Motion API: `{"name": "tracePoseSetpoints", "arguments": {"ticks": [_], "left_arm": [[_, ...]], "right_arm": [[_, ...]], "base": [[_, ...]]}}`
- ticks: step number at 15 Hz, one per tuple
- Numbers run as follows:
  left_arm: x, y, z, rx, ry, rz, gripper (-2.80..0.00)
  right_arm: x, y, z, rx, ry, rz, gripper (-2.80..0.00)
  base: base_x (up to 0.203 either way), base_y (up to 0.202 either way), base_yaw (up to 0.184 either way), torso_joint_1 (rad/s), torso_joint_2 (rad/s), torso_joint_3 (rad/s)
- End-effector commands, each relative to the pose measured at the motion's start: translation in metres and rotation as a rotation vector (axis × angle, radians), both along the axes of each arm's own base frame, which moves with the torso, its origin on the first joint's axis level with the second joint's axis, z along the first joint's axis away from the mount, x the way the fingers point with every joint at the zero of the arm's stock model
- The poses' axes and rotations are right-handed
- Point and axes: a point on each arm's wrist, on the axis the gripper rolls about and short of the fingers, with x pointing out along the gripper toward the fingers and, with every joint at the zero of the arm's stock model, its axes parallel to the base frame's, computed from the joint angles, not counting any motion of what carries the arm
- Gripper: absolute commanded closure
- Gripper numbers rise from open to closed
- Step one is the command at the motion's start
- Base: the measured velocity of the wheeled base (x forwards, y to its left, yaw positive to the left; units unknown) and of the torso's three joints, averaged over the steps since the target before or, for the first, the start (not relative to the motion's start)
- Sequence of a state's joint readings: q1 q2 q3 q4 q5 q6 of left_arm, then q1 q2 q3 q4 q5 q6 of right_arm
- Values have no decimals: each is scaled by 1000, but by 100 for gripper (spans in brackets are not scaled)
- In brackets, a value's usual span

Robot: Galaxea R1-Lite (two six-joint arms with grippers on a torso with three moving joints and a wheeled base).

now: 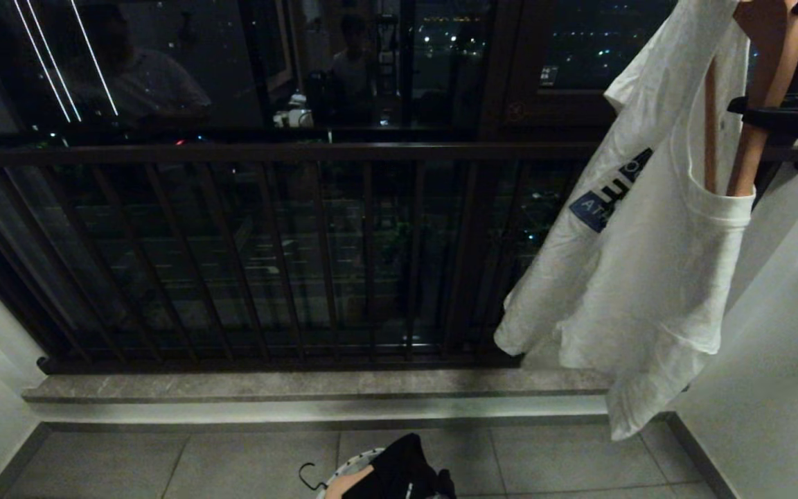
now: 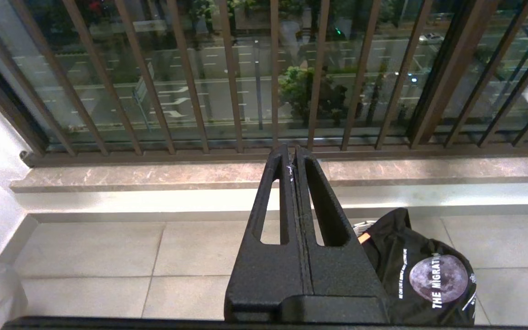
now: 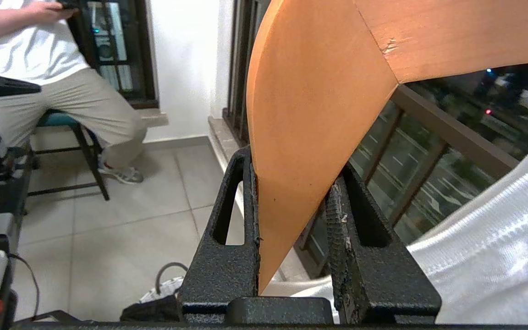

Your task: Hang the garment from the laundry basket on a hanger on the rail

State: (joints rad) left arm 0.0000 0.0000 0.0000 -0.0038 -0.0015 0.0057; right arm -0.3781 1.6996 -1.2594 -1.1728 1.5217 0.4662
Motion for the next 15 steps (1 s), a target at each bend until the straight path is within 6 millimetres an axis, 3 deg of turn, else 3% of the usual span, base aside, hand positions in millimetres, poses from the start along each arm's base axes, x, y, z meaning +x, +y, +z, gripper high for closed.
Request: {"name": "tracePoseSetpoints", "arguments": {"ticks": [1,15], "left_arm": [[0,0,0,0,1,0,0],[0,0,0,0,1,0,0]], "right_arm": [[3,-4,0,-7,-4,-1,0],[24,-4,12,-5,0,23,0]], "base": [[0,0,0,0,0,0],[0,0,0,0,0,0]]}}
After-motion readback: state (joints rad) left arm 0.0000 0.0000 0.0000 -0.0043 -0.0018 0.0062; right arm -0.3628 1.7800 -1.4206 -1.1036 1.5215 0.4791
